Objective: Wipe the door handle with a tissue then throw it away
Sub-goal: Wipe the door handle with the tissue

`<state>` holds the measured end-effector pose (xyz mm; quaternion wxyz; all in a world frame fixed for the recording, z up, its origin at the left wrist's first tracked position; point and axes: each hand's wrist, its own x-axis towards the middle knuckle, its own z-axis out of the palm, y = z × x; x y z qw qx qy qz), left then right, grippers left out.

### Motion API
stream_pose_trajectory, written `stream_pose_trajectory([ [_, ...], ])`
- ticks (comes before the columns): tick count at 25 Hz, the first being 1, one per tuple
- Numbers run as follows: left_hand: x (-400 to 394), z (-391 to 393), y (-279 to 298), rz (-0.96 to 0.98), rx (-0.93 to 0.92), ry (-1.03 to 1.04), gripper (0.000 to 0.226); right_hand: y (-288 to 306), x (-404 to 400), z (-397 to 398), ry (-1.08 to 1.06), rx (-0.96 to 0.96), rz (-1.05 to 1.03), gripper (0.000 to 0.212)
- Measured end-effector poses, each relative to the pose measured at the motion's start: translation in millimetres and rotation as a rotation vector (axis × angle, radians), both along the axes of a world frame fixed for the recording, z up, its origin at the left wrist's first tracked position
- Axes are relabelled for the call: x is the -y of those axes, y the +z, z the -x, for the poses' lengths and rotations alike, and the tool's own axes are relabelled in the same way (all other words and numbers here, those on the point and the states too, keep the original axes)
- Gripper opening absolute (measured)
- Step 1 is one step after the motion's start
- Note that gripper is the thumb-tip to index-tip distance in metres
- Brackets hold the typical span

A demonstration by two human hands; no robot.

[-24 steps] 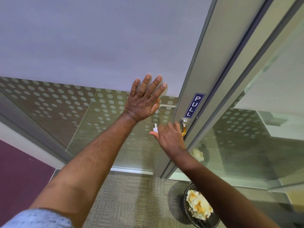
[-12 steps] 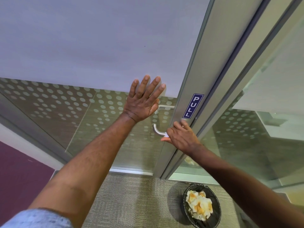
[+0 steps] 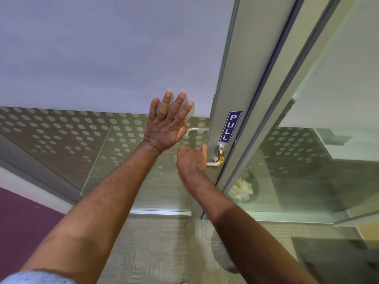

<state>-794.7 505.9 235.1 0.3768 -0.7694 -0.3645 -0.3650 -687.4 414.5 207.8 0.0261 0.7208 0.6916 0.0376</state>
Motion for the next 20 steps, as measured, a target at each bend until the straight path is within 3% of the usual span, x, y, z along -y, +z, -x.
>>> stream_pose_trajectory([
  [4, 1.4, -0.1, 0.8, 0.013, -0.012, 0.003, 0.080, -13.8, 12.6, -16.9, 0.152, -0.024, -0.148, 0.041],
  [8, 1.5, 0.8, 0.8, 0.017, -0.012, 0.003, 0.081, -45.9, 31.6, -68.3, 0.442, 0.141, -0.480, 0.048],
  [11, 0.1, 0.1, -0.7, 0.011, -0.015, 0.004, 0.079, -55.3, 32.0, -117.9, 0.556, 0.227, -0.585, 0.043],
  [17, -2.5, 0.3, -2.2, 0.002, -0.009, -0.003, 0.077, -63.6, 43.1, -163.3, 0.492, 0.194, -0.587, 0.043],
  [20, -2.2, 0.4, -2.5, -0.002, -0.009, -0.005, 0.076, -60.2, 51.6, -158.2, 0.381, -0.055, -0.549, 0.039],
])
